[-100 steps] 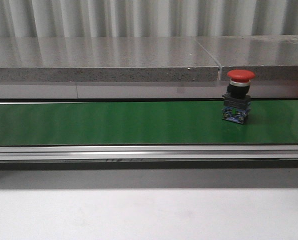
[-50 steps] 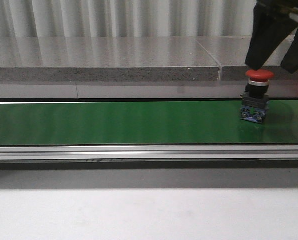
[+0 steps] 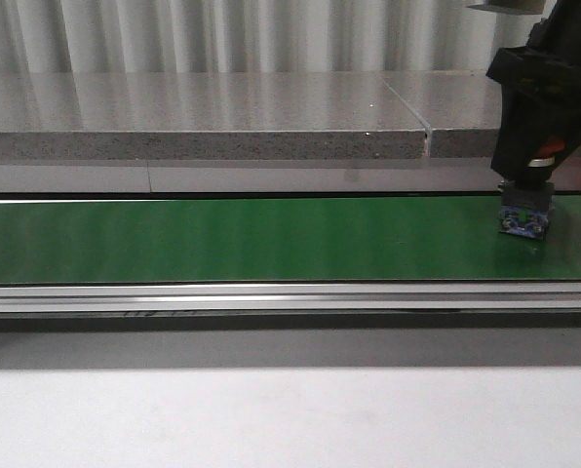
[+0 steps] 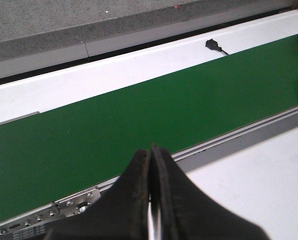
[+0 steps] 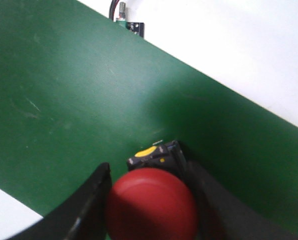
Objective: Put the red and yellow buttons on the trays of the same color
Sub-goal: 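Carry the red button into the red tray and open the right gripper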
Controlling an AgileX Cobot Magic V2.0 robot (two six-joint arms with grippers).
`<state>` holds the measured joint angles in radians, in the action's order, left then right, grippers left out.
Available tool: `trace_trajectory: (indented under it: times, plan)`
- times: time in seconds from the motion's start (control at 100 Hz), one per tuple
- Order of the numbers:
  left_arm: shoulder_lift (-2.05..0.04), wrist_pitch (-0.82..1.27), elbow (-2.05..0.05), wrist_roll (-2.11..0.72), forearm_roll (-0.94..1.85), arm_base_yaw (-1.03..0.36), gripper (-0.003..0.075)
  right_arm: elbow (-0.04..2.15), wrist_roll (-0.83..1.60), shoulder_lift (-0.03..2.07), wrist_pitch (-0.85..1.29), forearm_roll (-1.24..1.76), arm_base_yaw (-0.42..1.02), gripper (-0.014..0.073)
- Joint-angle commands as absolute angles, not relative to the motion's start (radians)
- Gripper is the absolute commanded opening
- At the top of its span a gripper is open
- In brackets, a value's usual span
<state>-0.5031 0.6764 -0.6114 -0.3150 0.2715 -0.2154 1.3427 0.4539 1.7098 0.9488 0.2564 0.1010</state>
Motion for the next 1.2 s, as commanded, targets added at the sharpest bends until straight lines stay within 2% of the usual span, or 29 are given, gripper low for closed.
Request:
trace_trajectory:
  times: [0.0, 0.2, 0.48, 0.82, 1.19]
  plan:
    - [-0.507, 0.615, -0.636, -0.314, 0.292, -0.224, -0.002, 1.372, 0.466, 1.664, 0.913, 0.268, 0.101, 0.0163]
    - [-0.507, 0.615, -0.636, -0.314, 0.292, -0.224, -0.002, 1.376, 0.447, 1.604, 0.905, 0.269, 0.056, 0.016]
    - [-0.507, 0.615, -0.636, -0.314, 0.292, -0.224, -0.002, 1.376, 0.348, 1.509, 0.854, 0.269, -0.144, 0.016]
    - [-0.507, 0.615, -0.636, -0.314, 0.292, -0.224, -0.002, 1.376, 0.158, 1.513, 0.791, 0.268, -0.409, 0.016]
    - [-0.507, 0.615, -0.636, -0.314, 0.292, -0.224, -0.002, 1.376, 0.12, 1.562, 0.706, 0.267, -0.545, 0.016]
